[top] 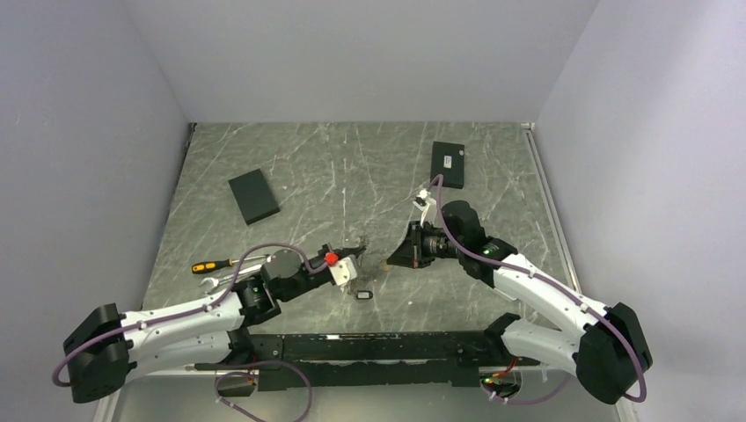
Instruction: Put the keys on the keyring
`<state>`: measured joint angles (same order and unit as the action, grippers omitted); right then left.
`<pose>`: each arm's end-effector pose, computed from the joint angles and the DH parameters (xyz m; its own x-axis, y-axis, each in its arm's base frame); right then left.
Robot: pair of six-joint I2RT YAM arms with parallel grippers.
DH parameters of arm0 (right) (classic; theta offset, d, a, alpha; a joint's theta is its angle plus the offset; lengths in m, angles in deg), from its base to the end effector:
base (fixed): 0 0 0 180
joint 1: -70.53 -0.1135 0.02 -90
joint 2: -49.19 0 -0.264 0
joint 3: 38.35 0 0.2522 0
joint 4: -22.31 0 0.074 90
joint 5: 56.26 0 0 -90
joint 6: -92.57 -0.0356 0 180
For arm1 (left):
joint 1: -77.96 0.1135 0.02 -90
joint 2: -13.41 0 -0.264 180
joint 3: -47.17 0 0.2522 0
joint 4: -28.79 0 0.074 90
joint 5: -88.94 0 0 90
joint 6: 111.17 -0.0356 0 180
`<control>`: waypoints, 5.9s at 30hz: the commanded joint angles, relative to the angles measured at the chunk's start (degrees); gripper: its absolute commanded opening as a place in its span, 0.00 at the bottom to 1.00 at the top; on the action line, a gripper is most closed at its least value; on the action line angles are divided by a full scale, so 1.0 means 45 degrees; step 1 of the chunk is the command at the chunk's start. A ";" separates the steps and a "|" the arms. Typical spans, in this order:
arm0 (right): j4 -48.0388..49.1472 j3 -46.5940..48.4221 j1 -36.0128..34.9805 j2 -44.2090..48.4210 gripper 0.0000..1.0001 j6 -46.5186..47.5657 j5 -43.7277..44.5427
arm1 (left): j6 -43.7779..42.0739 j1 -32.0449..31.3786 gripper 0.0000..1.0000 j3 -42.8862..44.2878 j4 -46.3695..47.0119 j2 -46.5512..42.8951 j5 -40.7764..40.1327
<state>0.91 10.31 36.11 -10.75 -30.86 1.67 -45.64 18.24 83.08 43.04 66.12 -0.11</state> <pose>0.1731 0.1415 0.2364 -0.8387 -0.0088 -0.5445 -0.4620 0.5407 0.7030 0.1059 -0.1825 0.2458 0.3407 0.2379 -0.9096 0.8028 0.4299 0.4131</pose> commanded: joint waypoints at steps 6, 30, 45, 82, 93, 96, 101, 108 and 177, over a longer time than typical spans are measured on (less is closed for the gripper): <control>0.2267 0.0593 0.0001 0.0298 0.00 0.0607 -0.1223 | 0.1671 -0.0029 0.00 -0.0477 0.0974 -0.2015 -0.0130; 0.1298 0.2414 -0.1002 -0.0122 0.00 0.0759 -0.1779 | 0.2884 -0.0009 0.00 -0.0365 0.0702 -0.3565 0.1683; -0.1693 0.4240 -0.1024 -0.1081 0.00 -0.0125 -0.2965 | 0.3065 0.0080 0.00 0.0093 0.0686 -0.3482 0.2331; -0.5362 0.6573 -0.1023 -0.1397 0.00 0.0611 -0.3324 | 0.5346 0.0362 0.00 -0.3088 1.3561 0.0150 0.3983; -0.5969 0.7090 -0.1685 -0.1786 0.00 0.0778 -0.3692 | 0.5113 0.0362 0.00 -0.2936 1.3561 0.0431 0.3935; -0.6364 0.7313 -0.2001 -0.1910 0.00 0.0945 -0.3470 | 0.5033 0.0362 0.00 -0.2822 1.3541 0.0482 0.3953; -0.6433 0.7460 -0.2346 -0.1954 0.00 0.1004 -0.3233 | 0.5021 0.0362 0.00 -0.2717 1.3541 0.0730 0.3982; -0.6358 0.7487 -0.2352 -0.1958 0.00 0.1029 -0.3165 | 0.5115 0.0362 0.00 -0.2696 1.3541 0.0790 0.4037; -0.9106 0.8435 -0.4871 -0.3094 0.00 0.6801 -0.2280 | 0.4966 0.0420 0.00 -0.1857 0.9493 -0.0644 0.6458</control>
<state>-41.12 48.41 15.46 -24.47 -2.19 -7.51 -23.28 19.70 71.26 82.86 61.70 28.74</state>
